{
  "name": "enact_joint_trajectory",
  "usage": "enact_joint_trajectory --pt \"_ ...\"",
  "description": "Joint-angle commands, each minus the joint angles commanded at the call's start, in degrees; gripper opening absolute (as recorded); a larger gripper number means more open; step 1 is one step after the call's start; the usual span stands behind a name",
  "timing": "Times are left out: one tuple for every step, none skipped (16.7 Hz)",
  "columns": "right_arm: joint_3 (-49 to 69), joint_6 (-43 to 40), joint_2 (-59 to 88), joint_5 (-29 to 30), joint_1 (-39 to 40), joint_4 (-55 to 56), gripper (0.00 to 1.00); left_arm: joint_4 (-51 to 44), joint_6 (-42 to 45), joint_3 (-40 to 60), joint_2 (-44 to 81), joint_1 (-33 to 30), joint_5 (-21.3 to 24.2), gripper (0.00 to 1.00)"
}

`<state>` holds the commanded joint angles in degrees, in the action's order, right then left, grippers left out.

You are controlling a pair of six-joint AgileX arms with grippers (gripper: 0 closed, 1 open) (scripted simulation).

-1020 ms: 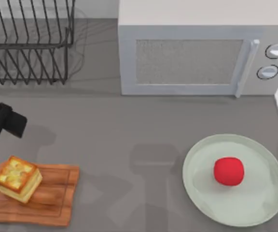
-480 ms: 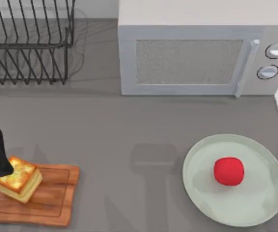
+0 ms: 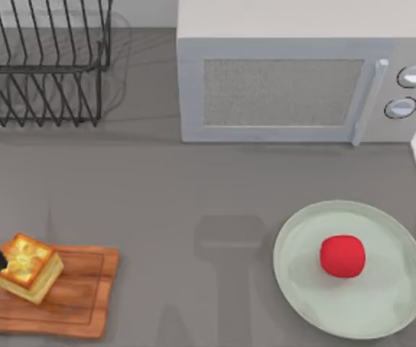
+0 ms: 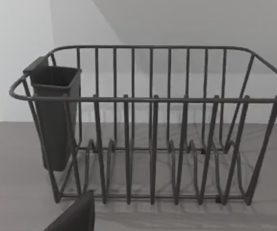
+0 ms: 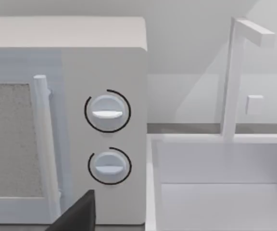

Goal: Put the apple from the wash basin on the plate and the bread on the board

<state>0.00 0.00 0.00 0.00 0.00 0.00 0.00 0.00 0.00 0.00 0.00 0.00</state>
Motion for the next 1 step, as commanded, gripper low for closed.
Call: enact_joint_trajectory --pt "0.0 0.0 0.0 0.0 0.0 0.0 1.0 0.0 0.0 0.0 0.0 0.0 0.0 1.0"
